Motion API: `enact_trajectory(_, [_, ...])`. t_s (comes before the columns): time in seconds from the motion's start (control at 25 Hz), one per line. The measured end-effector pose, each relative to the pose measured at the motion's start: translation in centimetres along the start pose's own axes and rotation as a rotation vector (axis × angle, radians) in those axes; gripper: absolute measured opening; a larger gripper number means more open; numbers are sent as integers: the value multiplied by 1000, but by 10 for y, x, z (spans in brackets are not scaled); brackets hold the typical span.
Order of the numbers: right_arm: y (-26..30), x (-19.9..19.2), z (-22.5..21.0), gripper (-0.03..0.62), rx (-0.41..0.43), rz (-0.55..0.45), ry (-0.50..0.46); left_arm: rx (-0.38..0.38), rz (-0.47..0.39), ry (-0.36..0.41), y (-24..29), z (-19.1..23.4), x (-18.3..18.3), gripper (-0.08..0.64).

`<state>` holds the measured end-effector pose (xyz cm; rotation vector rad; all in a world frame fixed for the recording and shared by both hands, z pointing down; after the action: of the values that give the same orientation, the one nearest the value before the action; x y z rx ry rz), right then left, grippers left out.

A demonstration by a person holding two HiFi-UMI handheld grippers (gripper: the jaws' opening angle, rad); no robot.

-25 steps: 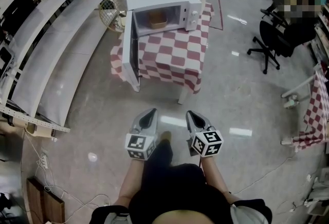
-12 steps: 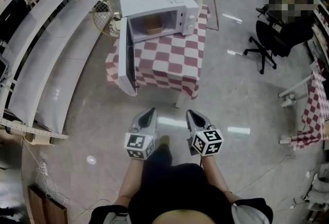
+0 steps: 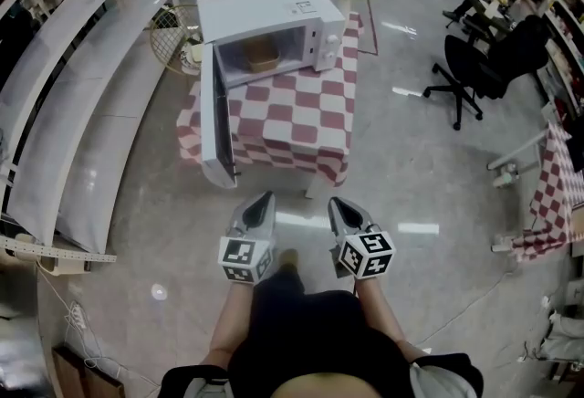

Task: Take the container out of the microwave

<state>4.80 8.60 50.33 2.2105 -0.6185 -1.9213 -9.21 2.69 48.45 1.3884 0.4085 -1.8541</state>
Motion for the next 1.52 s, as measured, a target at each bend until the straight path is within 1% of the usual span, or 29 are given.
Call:
enact_trajectory(0.6, [45,17,-23,1,-37,-10,-3,-41,6,-16,49,21,6,11])
enact_trajectory(1.08, [43,12,-25,2,-55,-1,4,-62,15,-5,52,19,6,11])
enact_trajectory(1.52, [46,5,-26,2,-43,17,16,-70,35,5,57,16,0,11])
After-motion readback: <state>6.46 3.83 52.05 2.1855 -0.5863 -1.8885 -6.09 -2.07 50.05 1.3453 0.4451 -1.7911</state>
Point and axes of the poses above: the fingertips, and each gripper's own axes: y forward along the fingers, z to its left, x out of its top, the point moved 1 cm from there along -y, backward along the fingers, and after that the axes turned 9 degrees about -y, right-handed, at the moved point
